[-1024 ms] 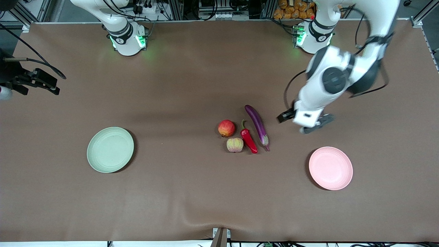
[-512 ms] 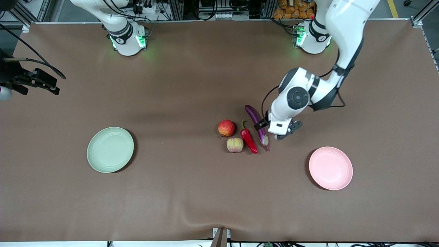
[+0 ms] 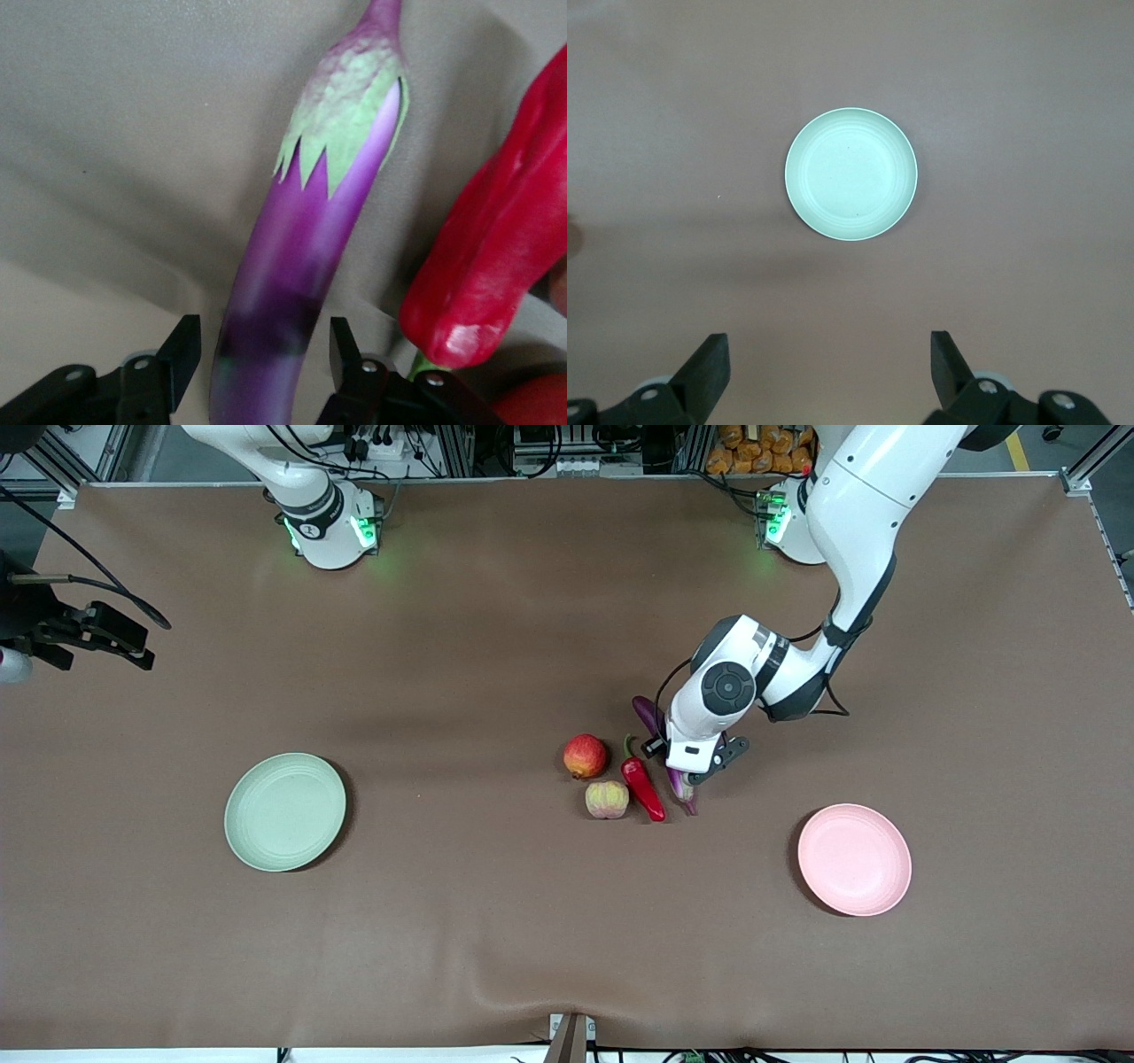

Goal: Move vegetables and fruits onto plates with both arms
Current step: 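Carry the eggplant with the left gripper onto the pink plate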

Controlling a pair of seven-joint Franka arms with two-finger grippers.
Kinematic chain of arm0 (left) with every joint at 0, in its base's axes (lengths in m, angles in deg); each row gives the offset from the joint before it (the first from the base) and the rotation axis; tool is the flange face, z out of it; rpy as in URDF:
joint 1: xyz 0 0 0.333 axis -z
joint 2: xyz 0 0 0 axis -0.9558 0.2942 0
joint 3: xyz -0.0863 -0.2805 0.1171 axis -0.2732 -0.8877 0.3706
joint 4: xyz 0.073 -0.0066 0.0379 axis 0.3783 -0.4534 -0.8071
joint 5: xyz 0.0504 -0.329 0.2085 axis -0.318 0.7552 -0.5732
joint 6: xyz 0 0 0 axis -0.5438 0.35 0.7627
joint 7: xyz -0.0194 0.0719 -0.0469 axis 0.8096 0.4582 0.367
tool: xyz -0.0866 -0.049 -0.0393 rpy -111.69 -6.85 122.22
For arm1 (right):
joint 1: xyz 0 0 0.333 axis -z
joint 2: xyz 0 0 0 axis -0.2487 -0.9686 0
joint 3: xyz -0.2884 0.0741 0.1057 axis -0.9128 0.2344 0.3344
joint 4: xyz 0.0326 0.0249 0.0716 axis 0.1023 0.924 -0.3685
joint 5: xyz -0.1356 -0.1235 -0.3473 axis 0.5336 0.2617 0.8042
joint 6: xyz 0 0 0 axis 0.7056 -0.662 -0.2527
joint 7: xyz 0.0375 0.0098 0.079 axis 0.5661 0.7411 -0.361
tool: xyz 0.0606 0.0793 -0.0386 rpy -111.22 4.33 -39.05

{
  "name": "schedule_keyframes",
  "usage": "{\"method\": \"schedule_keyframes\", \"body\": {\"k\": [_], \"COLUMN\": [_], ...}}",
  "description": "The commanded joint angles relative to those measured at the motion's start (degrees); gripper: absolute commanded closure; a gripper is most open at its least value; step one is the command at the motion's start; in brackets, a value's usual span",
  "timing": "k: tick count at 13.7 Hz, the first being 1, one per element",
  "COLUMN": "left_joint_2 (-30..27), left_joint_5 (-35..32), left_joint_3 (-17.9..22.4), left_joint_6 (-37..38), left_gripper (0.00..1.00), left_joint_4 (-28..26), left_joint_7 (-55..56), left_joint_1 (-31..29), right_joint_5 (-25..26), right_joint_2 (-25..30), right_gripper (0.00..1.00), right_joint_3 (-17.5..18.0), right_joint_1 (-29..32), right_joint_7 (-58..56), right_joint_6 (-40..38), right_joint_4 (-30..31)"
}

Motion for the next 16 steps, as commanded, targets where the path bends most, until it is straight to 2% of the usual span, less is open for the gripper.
{"method": "schedule_keyframes", "body": {"k": [1,2,4,6,10,13,16], "left_joint_2": [1.0,0.8,-2.6,-7.0,-11.7,-9.7,-4.7], "left_joint_5": [-1.4,-1.5,-2.2,-6.1,-7.3,-8.4,-9.4], "left_joint_3": [0.2,0.2,0.5,0.5,0.3,0.4,0.5], "left_joint_6": [-0.2,-0.2,1.6,7.4,16.7,16.8,16.7], "left_gripper": [0.92,1.0,1.0,1.0,1.0,1.0,1.0], "left_joint_4": [0.4,0.5,0.6,1.3,4.8,6.4,12.5], "left_joint_7": [1.5,1.4,0.8,-2.6,-22.6,-39.9,-52.4], "left_joint_1": [0.0,-0.4,-2.1,-5.5,-16.0,-26.7,-31.4], "right_joint_5": [-0.9,-0.9,-0.9,-0.9,-1.0,-1.0,-1.2], "right_joint_2": [-0.5,-0.5,-0.5,-0.5,-0.5,-0.5,-2.5], "right_gripper": [0.0,0.0,0.0,0.0,0.0,0.0,0.0], "right_joint_3": [0.8,0.8,0.8,0.8,0.8,0.8,0.8], "right_joint_1": [1.1,1.1,1.1,1.0,1.0,0.9,0.7], "right_joint_7": [-0.7,-0.7,-0.7,-0.7,-0.6,-0.6,-0.9], "right_joint_6": [-0.8,-0.8,-0.7,-0.8,-0.6,-0.7,-0.5], "right_joint_4": [-1.1,-1.1,-1.1,-1.0,-1.0,-1.0,-1.3]}}
